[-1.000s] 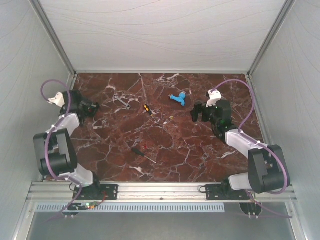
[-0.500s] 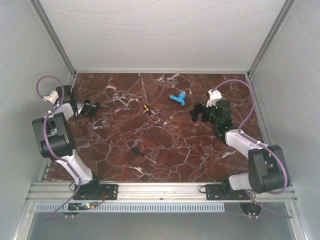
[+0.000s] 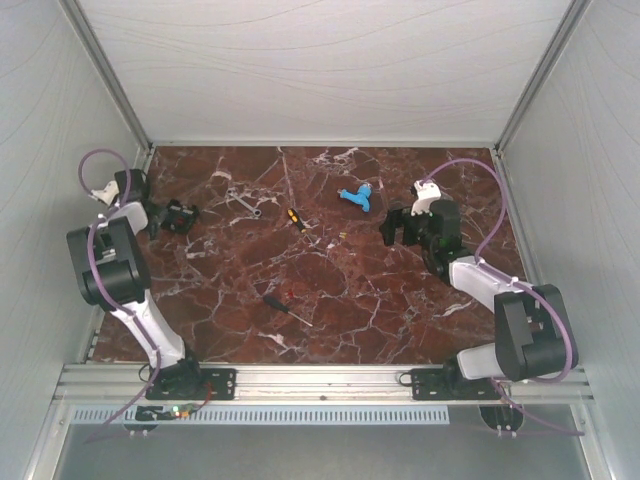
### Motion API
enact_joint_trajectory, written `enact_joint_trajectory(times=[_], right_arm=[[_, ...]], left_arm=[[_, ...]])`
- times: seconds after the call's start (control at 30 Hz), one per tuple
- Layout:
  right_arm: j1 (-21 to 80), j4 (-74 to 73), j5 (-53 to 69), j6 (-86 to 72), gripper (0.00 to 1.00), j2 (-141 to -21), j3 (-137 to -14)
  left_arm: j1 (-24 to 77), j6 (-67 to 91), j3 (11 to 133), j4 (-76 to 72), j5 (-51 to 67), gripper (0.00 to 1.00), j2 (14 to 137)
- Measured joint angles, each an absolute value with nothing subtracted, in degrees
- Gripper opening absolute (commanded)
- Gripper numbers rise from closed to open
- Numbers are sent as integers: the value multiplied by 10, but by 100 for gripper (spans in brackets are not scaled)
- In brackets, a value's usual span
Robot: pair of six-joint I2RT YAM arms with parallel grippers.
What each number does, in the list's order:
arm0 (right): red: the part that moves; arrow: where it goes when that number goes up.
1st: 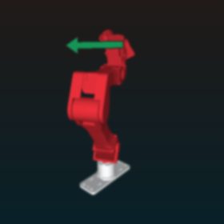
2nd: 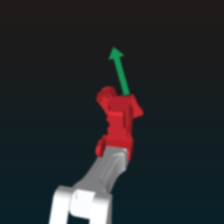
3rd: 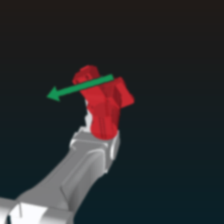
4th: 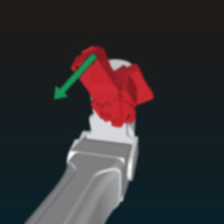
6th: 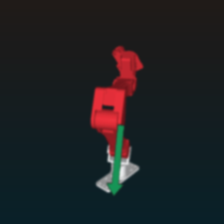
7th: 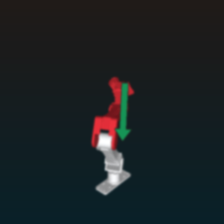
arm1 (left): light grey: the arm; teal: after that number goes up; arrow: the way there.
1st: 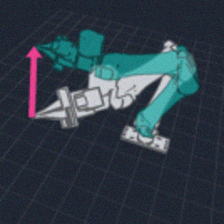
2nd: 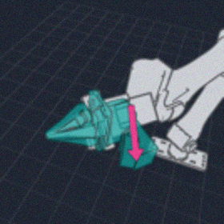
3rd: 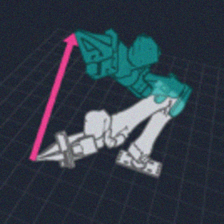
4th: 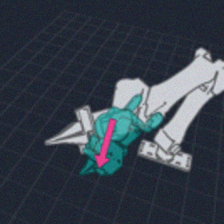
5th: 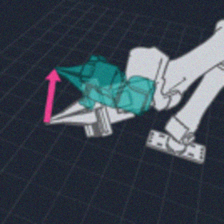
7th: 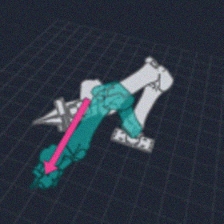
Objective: Snap on the fuse box
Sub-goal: Pick up the fuse box base from the center of the board, then place the fuse box base at the center of the board.
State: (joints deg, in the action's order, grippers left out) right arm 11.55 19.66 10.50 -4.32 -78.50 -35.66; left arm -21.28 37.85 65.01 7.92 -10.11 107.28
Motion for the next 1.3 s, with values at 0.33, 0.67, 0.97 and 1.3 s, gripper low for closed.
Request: enact_joint_trajectory(times=[0.33, 0.67, 0.97, 1.3], right_arm=[[116, 182, 110, -43, 95, -795, -357], [116, 180, 112, -53, 91, -792, -357], [116, 154, 111, -86, 89, -703, -327], [124, 120, 116, -122, 90, -575, -268]], left_arm=[[-213, 364, 684, 79, -101, 7, 1100], [-195, 357, 684, 114, -104, 0, 1089], [-72, 345, 684, 148, -114, 0, 1001], [112, 347, 603, 158, -100, 0, 885]])
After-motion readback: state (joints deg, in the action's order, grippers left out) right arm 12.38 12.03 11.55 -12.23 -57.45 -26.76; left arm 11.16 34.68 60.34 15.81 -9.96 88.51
